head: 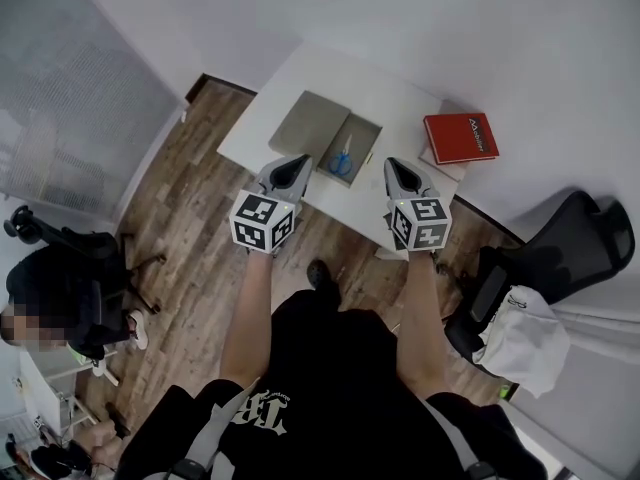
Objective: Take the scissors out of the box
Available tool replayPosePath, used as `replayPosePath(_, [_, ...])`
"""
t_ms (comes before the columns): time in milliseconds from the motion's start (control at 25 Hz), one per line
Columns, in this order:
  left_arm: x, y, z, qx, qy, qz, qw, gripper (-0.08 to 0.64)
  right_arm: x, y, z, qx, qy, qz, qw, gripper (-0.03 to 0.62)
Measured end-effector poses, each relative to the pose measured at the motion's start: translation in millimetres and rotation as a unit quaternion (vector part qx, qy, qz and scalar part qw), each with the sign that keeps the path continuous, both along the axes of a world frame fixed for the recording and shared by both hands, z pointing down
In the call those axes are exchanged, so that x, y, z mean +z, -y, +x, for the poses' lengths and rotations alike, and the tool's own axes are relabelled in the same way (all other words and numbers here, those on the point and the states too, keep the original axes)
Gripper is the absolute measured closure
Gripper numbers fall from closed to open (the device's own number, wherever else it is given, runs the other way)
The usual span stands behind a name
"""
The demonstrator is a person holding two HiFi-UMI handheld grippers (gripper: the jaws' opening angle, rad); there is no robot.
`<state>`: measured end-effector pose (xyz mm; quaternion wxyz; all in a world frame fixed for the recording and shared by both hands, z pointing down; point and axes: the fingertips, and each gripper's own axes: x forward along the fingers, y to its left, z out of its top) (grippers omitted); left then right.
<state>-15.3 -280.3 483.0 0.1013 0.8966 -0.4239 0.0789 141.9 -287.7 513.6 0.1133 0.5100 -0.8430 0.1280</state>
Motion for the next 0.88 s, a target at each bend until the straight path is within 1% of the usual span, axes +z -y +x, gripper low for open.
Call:
replayPosePath(120, [7.5, 8.1, -3.7, 0.006, -0.001, -0.001, 1.0000, 0.561, 2.8, 9.5, -8.4, 0.000, -0.004, -0.001, 1.000, 0.591])
replayPosePath(280, [13.3, 15.2, -13.8, 0.002, -0.006, 0.005, 1.0000, 0.561, 3.9, 15.9, -19.2, -0.001, -0.011, -0.001, 1.000, 0.591])
replayPosePath(440, [23.1, 19.6, -21.0, 0.000, -0.010, -0.005, 0.9999, 0.561, 4.5, 21.8, -26.3, -0.002, -0.015, -0.001, 1.000, 0.591])
replayPosePath(720, [34.4, 28.4, -19.2, 0.007, -0.010, -0.012, 0.9998, 0.561, 5.7, 32.5, -33.5, 0.000, -0.012, -0.002, 1.000, 0.591])
replayPosePath(880, [41.0, 38.3, -17.8, 0.008, -0.007, -0.018, 0.9998, 0.561, 12.3, 42.3, -31.2, 0.002, -0.011, -0.006, 1.000, 0.591])
